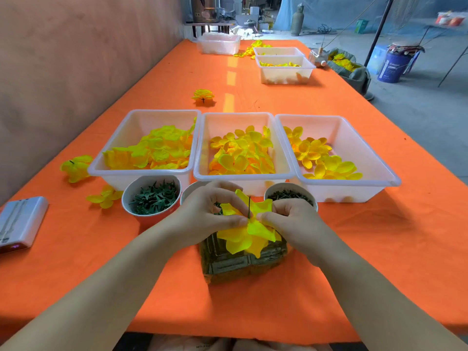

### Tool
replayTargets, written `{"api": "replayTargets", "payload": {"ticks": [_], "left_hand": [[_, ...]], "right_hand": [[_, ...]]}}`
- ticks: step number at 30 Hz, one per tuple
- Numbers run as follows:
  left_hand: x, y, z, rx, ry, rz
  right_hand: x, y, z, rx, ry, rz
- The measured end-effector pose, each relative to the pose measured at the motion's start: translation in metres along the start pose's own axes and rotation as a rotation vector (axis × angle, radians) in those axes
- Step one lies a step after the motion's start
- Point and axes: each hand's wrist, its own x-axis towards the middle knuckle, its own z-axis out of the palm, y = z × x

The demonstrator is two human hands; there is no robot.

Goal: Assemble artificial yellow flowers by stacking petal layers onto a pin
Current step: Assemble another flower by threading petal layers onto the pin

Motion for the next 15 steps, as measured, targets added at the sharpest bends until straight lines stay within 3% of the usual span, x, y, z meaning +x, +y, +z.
{"api": "replayTargets", "payload": {"ticks": [3, 6, 8, 11, 15], "left_hand": [[-0.002, -0.004, 0.003, -0.069, -0.002, -0.007], [-0.002, -0.003, 0.004, -0.061, 0.033, -0.005], [-0.001, -0.002, 0.004, -0.047, 0.054, 0.013], [-0.002, -0.002, 0.005, -0.039, 0.057, 0.008], [-0.002, -0.005, 0.007, -0.071, 0.077, -0.011]], "right_hand": [[-0.005, -0.005, -0.001, -0.144, 0.176, -0.098], [-0.013, -0.017, -0.003, -0.319, 0.439, -0.487], [-0.016, -0.021, -0.003, -0.326, 0.372, -0.646], [-0.014, -0.019, -0.001, -0.188, 0.166, -0.549], [-0.007, -0.01, 0.003, -0.068, 0.113, -0.453]]}}
